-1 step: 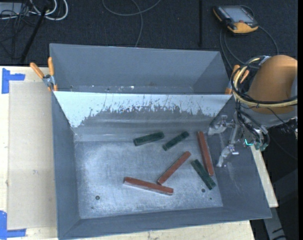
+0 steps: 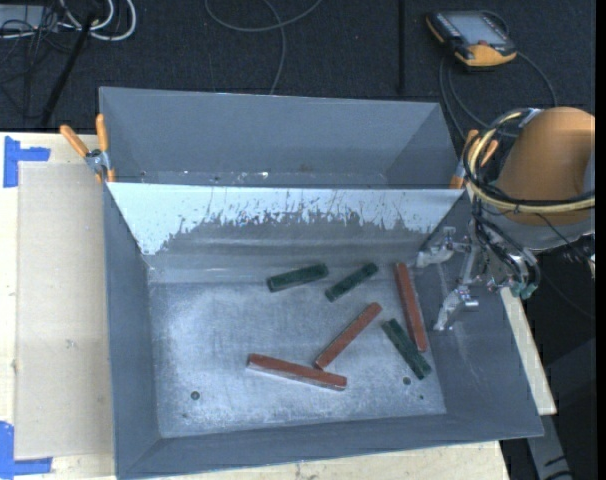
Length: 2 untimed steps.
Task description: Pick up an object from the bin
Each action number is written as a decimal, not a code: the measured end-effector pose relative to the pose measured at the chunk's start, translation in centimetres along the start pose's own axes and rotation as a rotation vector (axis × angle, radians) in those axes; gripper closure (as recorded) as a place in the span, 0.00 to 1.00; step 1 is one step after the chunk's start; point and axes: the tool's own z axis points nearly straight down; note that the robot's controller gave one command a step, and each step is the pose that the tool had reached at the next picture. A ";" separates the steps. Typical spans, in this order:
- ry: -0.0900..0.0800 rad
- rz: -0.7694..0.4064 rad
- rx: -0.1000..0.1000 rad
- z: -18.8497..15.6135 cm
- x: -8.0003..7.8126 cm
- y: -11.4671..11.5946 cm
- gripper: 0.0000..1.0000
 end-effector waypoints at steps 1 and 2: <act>-0.008 0.048 0.002 5.2 -1.4 1.3 0.00; -0.022 0.009 0.004 6.3 0.2 2.2 0.00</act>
Offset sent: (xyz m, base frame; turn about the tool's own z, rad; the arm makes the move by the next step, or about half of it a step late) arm -0.0197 0.0262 -0.0650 -0.0112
